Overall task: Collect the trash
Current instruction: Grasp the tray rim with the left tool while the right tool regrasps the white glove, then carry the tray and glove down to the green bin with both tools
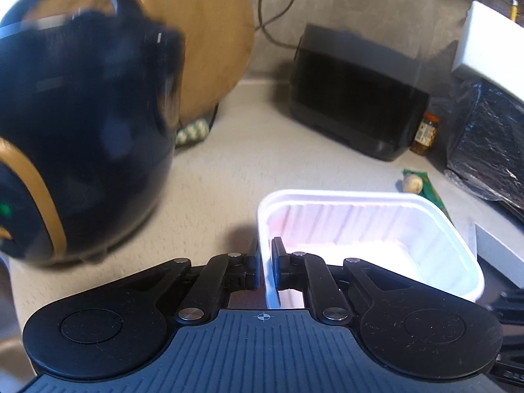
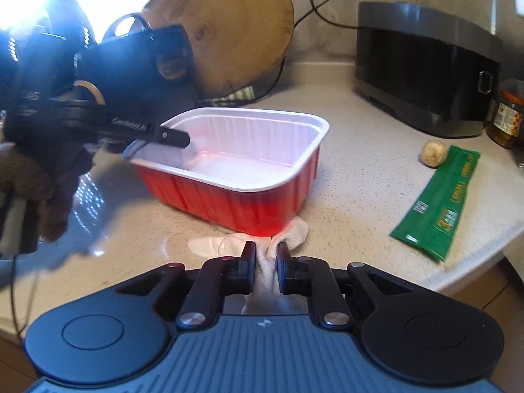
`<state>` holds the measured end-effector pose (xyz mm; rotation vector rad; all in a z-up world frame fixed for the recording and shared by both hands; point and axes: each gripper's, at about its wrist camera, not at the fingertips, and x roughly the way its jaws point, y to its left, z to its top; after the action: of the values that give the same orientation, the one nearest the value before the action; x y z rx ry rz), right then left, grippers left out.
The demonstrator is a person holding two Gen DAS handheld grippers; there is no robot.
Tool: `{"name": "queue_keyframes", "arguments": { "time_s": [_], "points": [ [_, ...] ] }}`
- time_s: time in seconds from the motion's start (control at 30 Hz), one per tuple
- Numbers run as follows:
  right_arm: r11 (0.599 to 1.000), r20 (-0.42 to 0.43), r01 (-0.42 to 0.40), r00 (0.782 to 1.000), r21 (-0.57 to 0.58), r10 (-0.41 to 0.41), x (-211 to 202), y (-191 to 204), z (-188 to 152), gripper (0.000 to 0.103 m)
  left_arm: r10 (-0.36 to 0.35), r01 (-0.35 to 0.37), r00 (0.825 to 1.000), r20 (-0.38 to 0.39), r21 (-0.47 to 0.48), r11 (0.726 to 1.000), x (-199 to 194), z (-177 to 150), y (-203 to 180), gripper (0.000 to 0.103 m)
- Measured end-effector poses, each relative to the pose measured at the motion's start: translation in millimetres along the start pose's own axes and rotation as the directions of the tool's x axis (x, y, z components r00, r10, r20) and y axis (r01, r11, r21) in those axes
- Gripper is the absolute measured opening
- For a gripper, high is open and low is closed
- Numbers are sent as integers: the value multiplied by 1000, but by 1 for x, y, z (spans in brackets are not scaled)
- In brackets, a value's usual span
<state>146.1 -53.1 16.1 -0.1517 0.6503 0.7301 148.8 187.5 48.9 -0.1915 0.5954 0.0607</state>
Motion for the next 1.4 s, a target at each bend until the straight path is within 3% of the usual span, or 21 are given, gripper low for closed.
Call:
{"name": "queue_keyframes", "arguments": {
  "time_s": [0.17,0.43,0.63,0.83,0.97,1.03,1.23,1.4],
  "points": [
    [997,58,-19,998,70,15,-28,-17,-9,13,38,-41,998,59,53,998,-12,4,-15,10],
    [982,161,69,982,178,-98,-90,-64,-33,13,-37,23,995,95,140,990,-37,-4,-65,10],
    [930,217,219,932,296,-289,-151,-108,-73,13,-192,164,977,90,255,953,-53,-18,-138,10],
    [858,187,352,878,375,-442,-181,-143,-126,13,-315,297,949,-7,354,887,-32,-61,-216,10],
    [845,106,357,897,399,-429,-166,-168,-160,13,-355,394,918,-178,295,870,15,-125,-252,10],
    [837,59,355,908,416,-414,-153,-182,-175,13,-342,409,904,-257,281,868,42,-161,-265,10],
    [807,-27,313,938,502,-347,-109,-220,-222,13,-218,332,900,-377,269,904,126,-247,-277,10],
    [778,-91,277,957,563,-274,-68,-247,-253,13,-101,226,899,-427,255,940,181,-281,-278,11]
  ]
}}
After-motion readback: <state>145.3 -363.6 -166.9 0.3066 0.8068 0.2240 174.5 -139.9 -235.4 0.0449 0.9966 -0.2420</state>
